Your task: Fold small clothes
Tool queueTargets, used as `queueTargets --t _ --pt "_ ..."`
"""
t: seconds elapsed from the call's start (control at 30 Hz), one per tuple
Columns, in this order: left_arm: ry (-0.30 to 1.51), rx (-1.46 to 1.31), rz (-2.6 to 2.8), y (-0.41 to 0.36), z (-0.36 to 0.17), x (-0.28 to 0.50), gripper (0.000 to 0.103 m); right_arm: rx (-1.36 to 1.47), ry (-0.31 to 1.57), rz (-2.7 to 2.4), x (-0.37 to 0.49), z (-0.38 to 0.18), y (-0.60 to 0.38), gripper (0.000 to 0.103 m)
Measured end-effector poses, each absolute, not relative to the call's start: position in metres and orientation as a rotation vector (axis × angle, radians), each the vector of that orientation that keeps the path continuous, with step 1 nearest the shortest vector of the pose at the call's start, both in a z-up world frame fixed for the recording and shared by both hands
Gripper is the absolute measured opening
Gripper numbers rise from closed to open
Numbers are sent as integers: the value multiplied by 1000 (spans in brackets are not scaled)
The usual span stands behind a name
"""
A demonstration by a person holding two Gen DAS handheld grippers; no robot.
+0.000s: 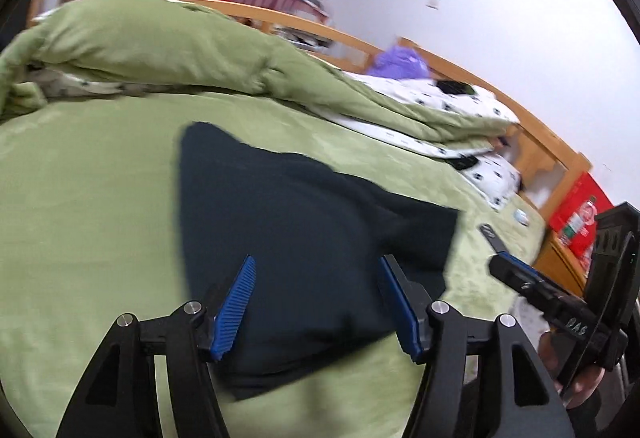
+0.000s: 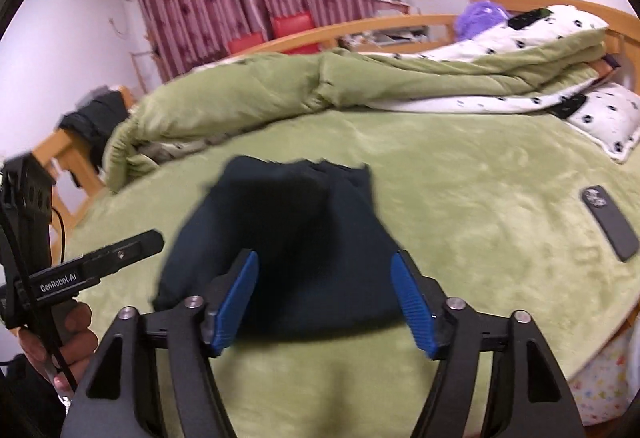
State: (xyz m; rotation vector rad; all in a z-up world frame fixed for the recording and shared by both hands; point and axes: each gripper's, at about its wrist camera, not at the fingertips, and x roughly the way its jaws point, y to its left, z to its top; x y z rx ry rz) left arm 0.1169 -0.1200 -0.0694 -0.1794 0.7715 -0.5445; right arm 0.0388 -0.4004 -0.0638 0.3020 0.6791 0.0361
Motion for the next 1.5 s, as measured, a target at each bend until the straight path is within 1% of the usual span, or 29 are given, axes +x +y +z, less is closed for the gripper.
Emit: queueTargets --t 0.07,0.2,0.43,0.47,0.5,0.53,0.57,0.6,0.7,0.73,0.77,0.83,0.87,0.93,0.97,1.03,1.07,1.1,1.2,1.33,1.43,1.5 --pt "772 -202 -500 -96 -72 122 61 324 680 73 43 -66 -389 73" --pt "809 -257 -389 -57 -89 136 61 313 706 49 63 -81 -367 74" --pt "860 -257 -357 -43 -115 149 61 377 777 -32 114 -109 -367 74" --pt "862 -256 -362 -45 -116 150 61 387 778 -44 121 -112 -367 72" --pt "864 -256 -371 -48 -117 153 61 399 774 -52 128 -114 -368 57" --pt "863 -256 -375 -49 -118 154 61 408 781 -51 135 -116 -369 45" --pt "862 -257 -380 -50 -118 153 61 405 794 -52 142 -117 -369 26" --pt "864 -250 -387 -53 -119 154 61 399 775 -37 142 -115 -372 21" --pt "867 -218 -381 -57 -122 152 61 420 624 -4 122 -96 -386 17" --pt "869 -214 -380 -57 -123 152 61 419 593 -14 112 -93 -394 17" --pt "873 -215 -379 -58 -125 152 61 402 600 -41 109 -95 -397 17" --pt "885 -225 -380 -57 -127 153 61 333 696 -132 108 -116 -404 17" --pt "888 -228 -379 -58 -127 154 61 332 781 -152 110 -136 -410 16" --pt "888 -224 -376 -59 -127 153 61 390 868 -138 108 -159 -420 17" --pt "885 -219 -374 -59 -127 153 61 405 866 -129 105 -160 -423 19" --pt "882 -201 -360 -61 -127 153 61 383 862 -146 103 -150 -425 30" --pt "881 -197 -356 -61 -127 152 61 368 862 -162 102 -145 -425 43" --pt "882 -192 -354 -61 -128 152 61 349 852 -182 99 -138 -426 50" --pt "888 -195 -354 -60 -130 153 61 286 758 -219 87 -111 -429 52" --pt "899 -195 -345 -60 -134 155 61 219 684 -185 91 -82 -429 52" --pt "906 -194 -340 -61 -136 157 61 157 696 -119 113 -77 -414 52" --pt "907 -192 -339 -61 -137 158 61 139 730 -52 129 -84 -404 52"
